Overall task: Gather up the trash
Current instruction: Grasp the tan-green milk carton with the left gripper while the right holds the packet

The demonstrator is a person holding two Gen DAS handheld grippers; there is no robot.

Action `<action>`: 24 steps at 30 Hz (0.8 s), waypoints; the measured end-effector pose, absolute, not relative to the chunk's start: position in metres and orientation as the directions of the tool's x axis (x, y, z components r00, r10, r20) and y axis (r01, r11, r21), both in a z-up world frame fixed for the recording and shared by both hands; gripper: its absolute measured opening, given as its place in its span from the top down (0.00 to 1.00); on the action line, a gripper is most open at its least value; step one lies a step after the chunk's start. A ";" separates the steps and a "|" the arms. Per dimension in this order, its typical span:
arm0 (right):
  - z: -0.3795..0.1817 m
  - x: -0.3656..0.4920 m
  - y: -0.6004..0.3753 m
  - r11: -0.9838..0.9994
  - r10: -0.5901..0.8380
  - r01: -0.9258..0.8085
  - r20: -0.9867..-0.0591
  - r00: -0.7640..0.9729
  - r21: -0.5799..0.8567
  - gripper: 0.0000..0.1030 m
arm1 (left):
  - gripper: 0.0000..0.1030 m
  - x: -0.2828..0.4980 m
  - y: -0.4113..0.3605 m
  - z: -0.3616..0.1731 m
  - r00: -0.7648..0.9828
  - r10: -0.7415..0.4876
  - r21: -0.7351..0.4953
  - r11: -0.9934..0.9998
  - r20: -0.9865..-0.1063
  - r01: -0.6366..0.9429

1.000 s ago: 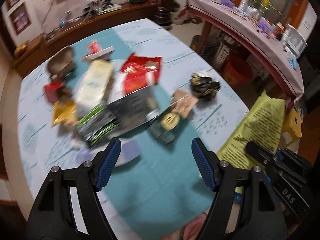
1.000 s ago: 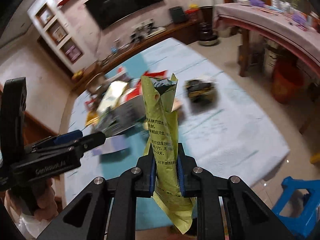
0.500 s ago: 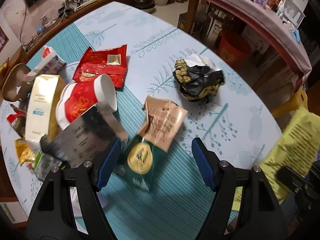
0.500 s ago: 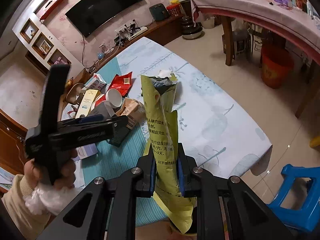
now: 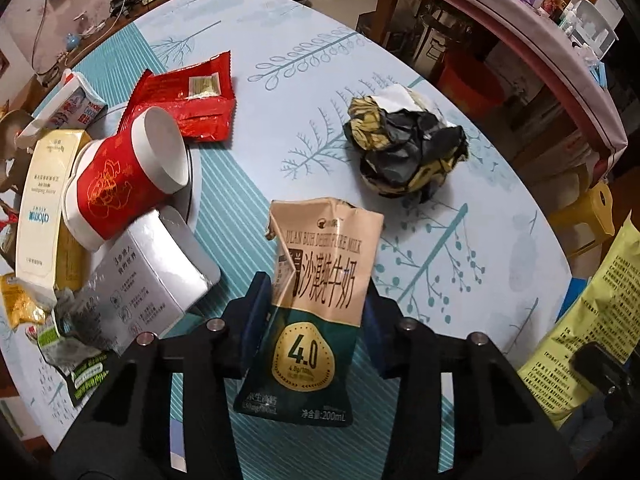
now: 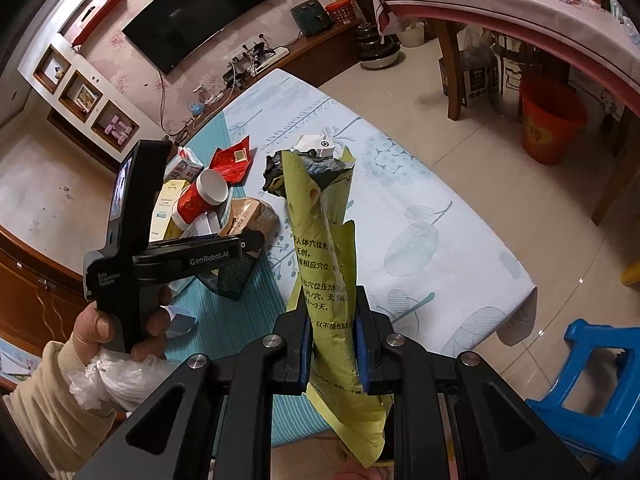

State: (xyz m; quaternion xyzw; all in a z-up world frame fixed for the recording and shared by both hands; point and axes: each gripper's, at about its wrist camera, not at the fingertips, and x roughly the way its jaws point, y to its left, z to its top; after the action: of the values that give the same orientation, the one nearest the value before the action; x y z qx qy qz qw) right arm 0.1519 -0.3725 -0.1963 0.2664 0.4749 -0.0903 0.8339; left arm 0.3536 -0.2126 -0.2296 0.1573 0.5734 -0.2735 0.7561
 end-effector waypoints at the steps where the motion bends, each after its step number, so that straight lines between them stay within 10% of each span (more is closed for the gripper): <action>1: -0.195 0.153 -0.371 0.842 0.105 0.402 -0.840 0.533 0.360 0.83 | 0.62 0.351 -0.212 -0.228 0.193 -0.235 -0.079 0.804 -0.953 0.590; 24: -0.102 0.091 -0.333 0.892 0.312 0.109 -0.772 0.554 0.439 0.83 | 0.64 0.204 -0.150 -0.078 0.392 -0.264 -0.104 0.917 -0.881 0.384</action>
State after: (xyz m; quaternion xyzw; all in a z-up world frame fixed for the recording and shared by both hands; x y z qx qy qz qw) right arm 0.0912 -0.3325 -0.1024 0.2250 0.4683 0.0595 0.8524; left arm 0.2040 -0.1500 -0.0785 0.0583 0.5159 -0.1948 0.8322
